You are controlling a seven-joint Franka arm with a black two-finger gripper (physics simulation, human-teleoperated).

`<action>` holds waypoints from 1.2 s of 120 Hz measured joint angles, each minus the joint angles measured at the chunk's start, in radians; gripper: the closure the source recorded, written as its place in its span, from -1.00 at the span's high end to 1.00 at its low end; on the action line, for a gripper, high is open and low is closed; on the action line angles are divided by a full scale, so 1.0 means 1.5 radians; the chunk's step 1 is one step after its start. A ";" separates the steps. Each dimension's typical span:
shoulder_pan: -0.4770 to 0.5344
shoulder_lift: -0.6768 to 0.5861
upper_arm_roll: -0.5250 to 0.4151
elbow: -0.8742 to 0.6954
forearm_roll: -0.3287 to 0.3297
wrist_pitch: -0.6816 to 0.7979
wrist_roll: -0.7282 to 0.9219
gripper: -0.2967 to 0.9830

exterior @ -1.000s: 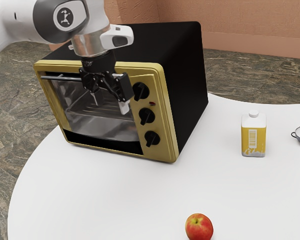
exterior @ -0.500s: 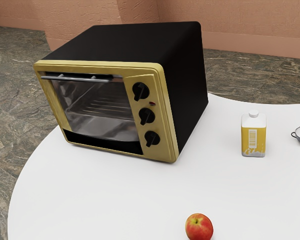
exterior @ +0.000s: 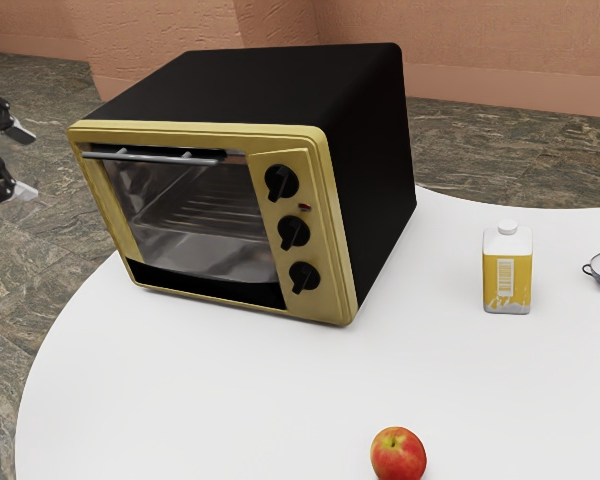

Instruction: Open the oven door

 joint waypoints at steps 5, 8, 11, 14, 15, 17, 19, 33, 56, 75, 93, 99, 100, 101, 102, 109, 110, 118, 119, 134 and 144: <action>-0.002 0.022 0.000 0.011 -0.001 0.003 0.022 0.54; -0.003 0.037 0.000 0.020 -0.003 0.003 0.035 0.54; -0.004 0.048 0.000 0.027 -0.005 0.004 0.047 0.54; -0.006 0.057 0.000 0.033 -0.006 0.004 0.059 0.54; -0.007 0.059 0.000 0.035 -0.006 0.004 0.063 0.54; -0.010 0.063 0.000 0.037 -0.007 0.004 0.071 0.54; -0.012 0.068 0.000 0.039 -0.007 0.004 0.078 0.54; -0.023 0.091 0.000 0.065 -0.014 -0.001 0.125 0.54; -0.025 0.116 0.007 0.116 -0.039 -0.020 0.186 0.54; -0.025 0.153 0.006 0.137 -0.062 -0.032 0.226 0.54; -0.023 0.189 0.015 0.165 -0.087 -0.040 0.260 0.54; -0.022 0.194 0.017 0.166 -0.093 -0.042 0.270 0.54; -0.022 0.194 0.017 0.166 -0.094 -0.042 0.271 0.54; -0.022 0.196 0.017 0.165 -0.094 -0.042 0.273 0.54; -0.022 0.197 0.017 0.165 -0.095 -0.043 0.274 0.54; -0.023 0.205 0.018 0.162 -0.099 -0.044 0.285 0.54; -0.023 0.205 0.018 0.162 -0.099 -0.044 0.286 0.54; -0.022 0.210 0.018 0.162 -0.102 -0.045 0.297 0.54; -0.022 0.211 0.018 0.162 -0.103 -0.045 0.298 0.54; -0.023 0.223 0.018 0.163 -0.109 -0.045 0.315 0.54; -0.022 0.226 0.018 0.160 -0.114 -0.045 0.325 0.54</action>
